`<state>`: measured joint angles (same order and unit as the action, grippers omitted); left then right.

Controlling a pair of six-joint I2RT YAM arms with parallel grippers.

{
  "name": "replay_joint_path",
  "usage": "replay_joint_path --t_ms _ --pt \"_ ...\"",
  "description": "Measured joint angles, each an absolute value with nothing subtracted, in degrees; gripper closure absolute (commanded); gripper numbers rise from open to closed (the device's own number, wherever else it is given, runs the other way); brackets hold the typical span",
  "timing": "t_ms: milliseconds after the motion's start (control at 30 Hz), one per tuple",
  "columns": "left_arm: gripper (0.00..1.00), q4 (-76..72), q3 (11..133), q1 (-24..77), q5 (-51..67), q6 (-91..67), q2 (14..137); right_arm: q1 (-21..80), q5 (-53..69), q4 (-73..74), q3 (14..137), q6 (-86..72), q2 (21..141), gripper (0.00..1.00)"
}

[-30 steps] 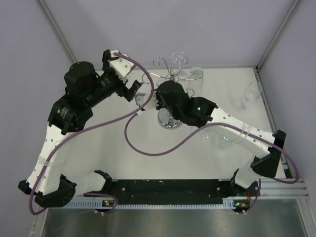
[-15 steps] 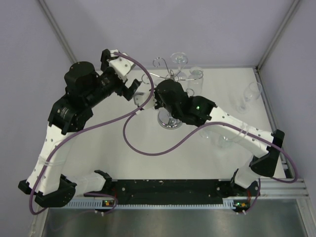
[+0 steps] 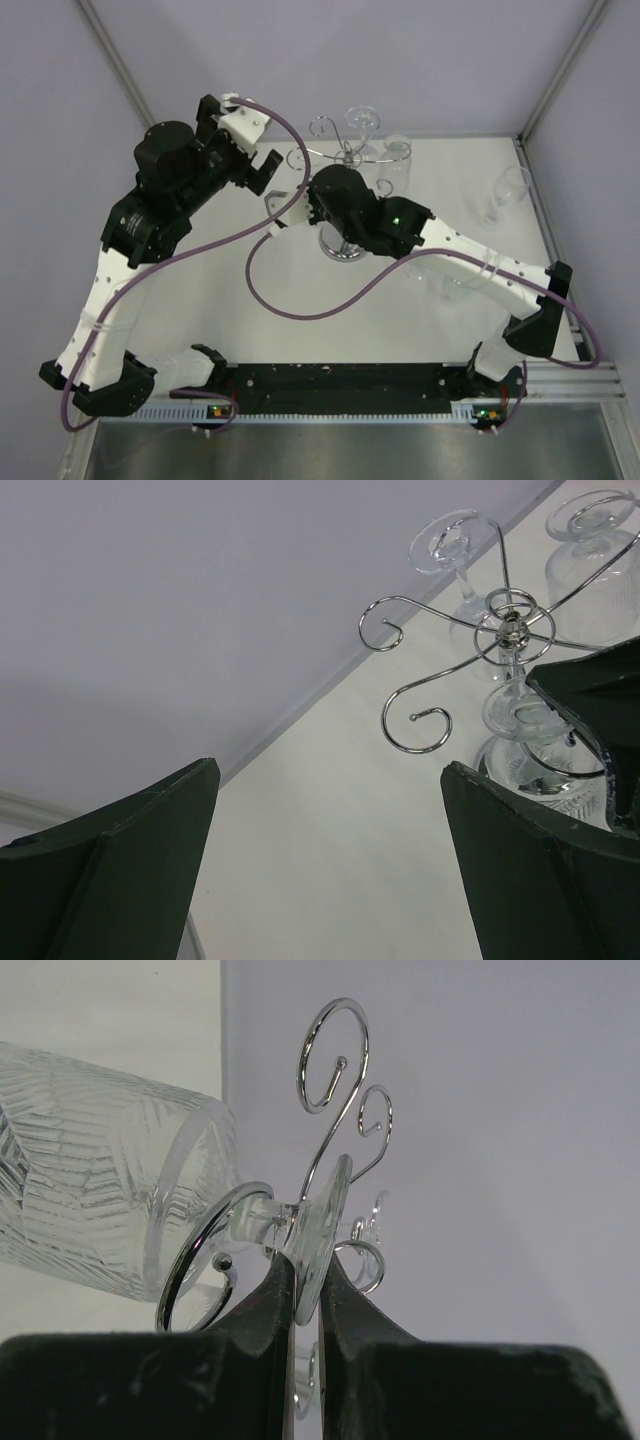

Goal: Place the wine glass upside down on the wine glass rack
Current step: Turn the wine glass upside down at the wine rack.

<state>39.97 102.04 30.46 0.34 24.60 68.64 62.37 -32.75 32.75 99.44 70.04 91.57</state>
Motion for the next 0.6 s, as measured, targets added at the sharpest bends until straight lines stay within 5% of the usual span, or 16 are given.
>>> replay_joint_path --t_ms 600 --pt "0.01 39.8 103.4 30.4 -3.7 24.6 71.0 63.8 -34.0 32.8 99.4 70.1 91.6 1.00"
